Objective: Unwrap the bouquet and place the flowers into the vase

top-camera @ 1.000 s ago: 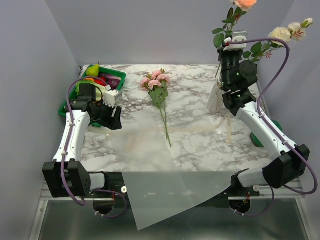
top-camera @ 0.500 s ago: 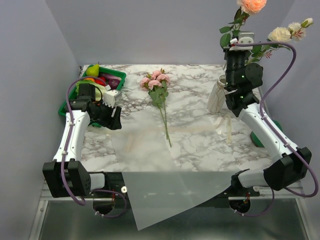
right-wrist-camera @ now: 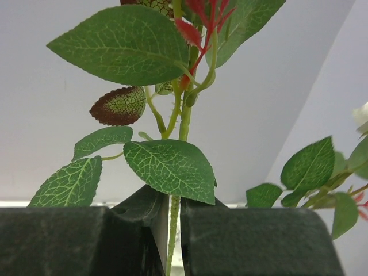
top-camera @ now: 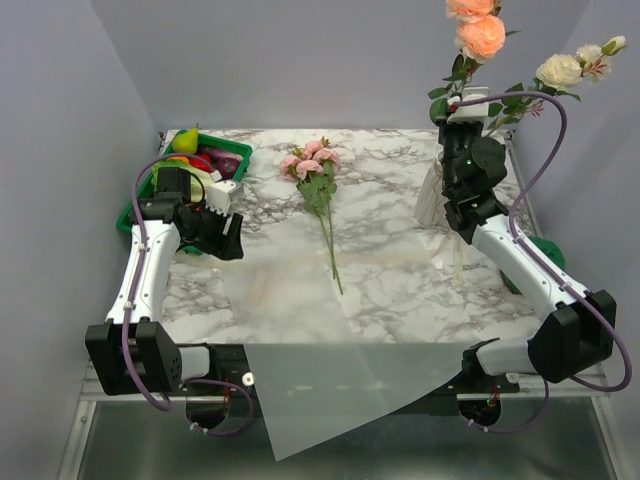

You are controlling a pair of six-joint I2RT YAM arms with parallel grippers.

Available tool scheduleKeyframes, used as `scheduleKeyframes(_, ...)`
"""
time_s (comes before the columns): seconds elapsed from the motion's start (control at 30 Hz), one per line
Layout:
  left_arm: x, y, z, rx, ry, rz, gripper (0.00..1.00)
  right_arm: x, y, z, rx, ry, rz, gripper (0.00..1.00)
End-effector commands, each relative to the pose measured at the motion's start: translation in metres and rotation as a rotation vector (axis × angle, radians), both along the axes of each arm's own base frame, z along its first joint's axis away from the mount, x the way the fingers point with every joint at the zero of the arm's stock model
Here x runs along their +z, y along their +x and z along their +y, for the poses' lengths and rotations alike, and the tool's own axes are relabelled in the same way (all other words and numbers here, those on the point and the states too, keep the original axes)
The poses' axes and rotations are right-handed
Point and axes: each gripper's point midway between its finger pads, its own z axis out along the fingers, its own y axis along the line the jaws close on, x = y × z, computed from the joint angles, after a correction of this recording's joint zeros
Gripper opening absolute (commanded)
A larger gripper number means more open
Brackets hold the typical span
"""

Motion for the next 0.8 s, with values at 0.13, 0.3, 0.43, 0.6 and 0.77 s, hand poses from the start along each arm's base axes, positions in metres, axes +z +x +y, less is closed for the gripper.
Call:
scheduleKeyframes(0.13,0.010,0.001,-0.002,-0.005,-0.021,-0.008,0.72,-0.042,-0.007,-0.006,0.001,0.143,0.174,0.52)
scheduleKeyframes(0.3,0.011,0.001,-0.003,-0.003,-0.026,-0.006,0.73,-0.085,-0.026,0.004,0.058,0.244,0.314,0.68)
scheduleKeyframes(0.43,0.011,0.001,-0.003,-0.001,-0.029,-0.004,0.72,-0.101,-0.046,0.024,0.134,0.283,0.354,0.67)
scheduleKeyframes(0.6,0.011,0.001,-0.005,0.001,-0.039,-0.003,0.72,-0.113,-0.070,0.060,0.252,0.271,0.387,0.65)
scheduleKeyframes(0.77,0.011,0.001,-0.005,0.007,-0.043,0.000,0.72,-0.137,-0.082,0.114,0.389,0.227,0.465,0.64)
